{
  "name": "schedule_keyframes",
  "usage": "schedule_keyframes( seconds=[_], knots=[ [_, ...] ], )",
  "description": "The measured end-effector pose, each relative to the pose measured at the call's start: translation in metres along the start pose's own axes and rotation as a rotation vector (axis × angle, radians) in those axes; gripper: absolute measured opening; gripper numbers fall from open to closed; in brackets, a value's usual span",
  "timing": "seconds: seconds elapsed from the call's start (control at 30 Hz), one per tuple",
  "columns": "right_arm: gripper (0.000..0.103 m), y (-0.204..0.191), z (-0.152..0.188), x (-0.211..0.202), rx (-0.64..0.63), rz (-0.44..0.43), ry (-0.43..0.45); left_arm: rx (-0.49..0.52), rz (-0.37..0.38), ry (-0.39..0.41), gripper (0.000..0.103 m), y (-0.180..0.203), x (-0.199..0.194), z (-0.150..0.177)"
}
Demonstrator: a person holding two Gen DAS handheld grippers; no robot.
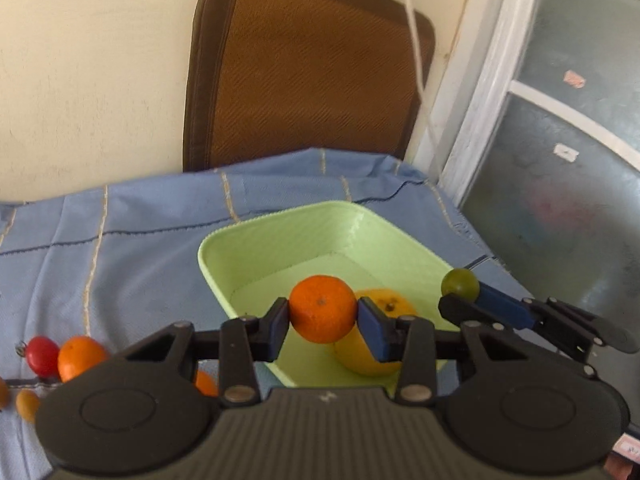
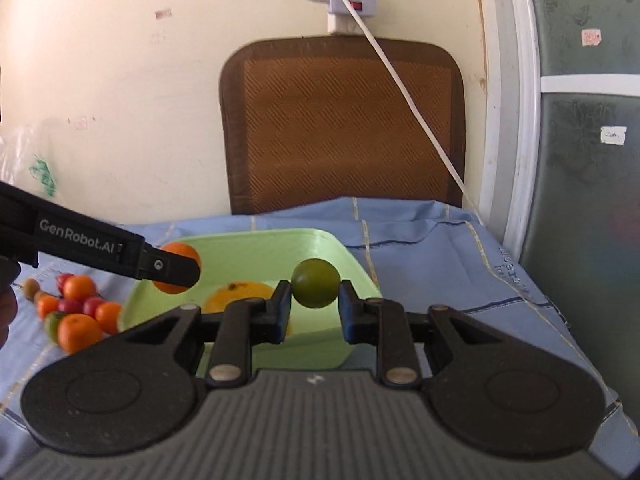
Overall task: Organize fruits
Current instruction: 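Lower the tangerine and lime into the basket and open both tools, then grasp a brown kiwi with the left tool while the right tool grasps a tangerine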
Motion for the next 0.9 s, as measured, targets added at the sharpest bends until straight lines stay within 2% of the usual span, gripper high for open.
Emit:
schedule_keyframes(
  seconds=[0.13, 0.23, 0.33, 0.43, 0.53, 0.63, 0.77, 0.9],
  knots=[
    [0.032, -0.006, 0.006, 0.0, -0.043, 0.022, 0.015, 0.008, -0.024, 0.007, 0.043, -0.002, 0.004, 0.006],
    [0.044, -0.008, 0.008, 0.0, -0.049, 0.016, 0.028, 0.023, -0.031, 0.014, 0.048, 0.0, 0.001, 0.006],
    [0.044, -0.006, 0.006, -0.004, -0.025, 0.017, 0.044, 0.024, -0.033, 0.03, 0.048, 0.0, -0.011, 0.003],
    [0.044, -0.009, -0.002, -0.018, 0.015, -0.009, 0.097, 0.0, -0.011, 0.102, 0.048, -0.013, -0.046, 0.003],
    [0.043, -0.021, -0.009, -0.033, 0.042, -0.07, 0.15, -0.05, -0.032, 0.166, 0.048, -0.051, -0.089, 0.012],
    [0.043, -0.047, -0.012, -0.043, 0.047, -0.184, 0.153, -0.091, -0.144, 0.176, 0.048, -0.101, -0.119, 0.031],
    [0.043, -0.101, -0.005, -0.037, 0.003, -0.318, 0.077, -0.152, -0.278, 0.139, 0.048, -0.164, -0.137, 0.061],
    [0.043, -0.159, 0.008, -0.021, -0.109, -0.367, -0.015, -0.175, -0.316, 0.115, 0.048, -0.198, -0.136, 0.074]
  ],
)
Point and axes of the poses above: each gripper's, at about its wrist camera, not at the fingertips, and x roughly the way its jaws point, y to its right, z to its underside, the point moved 6 cm from there along x, roughly the way its jaws point, and after that the axes turned 6 degrees about -z, right-handed, at the moved point
